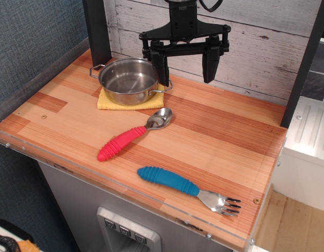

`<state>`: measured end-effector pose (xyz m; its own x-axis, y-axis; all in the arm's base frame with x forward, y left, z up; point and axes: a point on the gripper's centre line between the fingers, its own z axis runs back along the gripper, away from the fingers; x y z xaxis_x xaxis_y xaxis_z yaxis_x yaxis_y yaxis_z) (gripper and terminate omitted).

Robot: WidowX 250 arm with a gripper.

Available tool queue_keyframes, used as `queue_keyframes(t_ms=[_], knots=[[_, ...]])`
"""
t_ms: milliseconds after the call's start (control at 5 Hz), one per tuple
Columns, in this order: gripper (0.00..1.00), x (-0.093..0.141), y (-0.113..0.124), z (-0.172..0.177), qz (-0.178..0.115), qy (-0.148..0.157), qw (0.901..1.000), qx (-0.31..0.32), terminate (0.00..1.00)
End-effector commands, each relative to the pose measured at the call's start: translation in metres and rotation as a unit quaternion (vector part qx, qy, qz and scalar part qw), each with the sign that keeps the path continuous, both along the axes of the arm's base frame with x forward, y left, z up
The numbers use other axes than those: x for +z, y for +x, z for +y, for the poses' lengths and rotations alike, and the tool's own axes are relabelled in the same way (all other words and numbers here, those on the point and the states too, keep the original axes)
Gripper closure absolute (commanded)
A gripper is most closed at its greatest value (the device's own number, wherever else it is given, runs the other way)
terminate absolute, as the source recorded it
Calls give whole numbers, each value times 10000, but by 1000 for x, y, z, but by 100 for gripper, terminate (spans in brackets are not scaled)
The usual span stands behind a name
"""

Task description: Place the blue fork to the left of the red spoon.

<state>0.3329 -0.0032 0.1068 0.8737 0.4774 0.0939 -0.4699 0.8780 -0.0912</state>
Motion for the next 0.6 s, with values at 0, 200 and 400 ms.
queue_keyframes(t_ms=[0,200,400], knots=[[0,0,0,0,0,0,10000,0,0],[0,-13,-17,-4,307,278,9915,1237,0],[0,-20,-36,-8,125,378,9813,1882,0]])
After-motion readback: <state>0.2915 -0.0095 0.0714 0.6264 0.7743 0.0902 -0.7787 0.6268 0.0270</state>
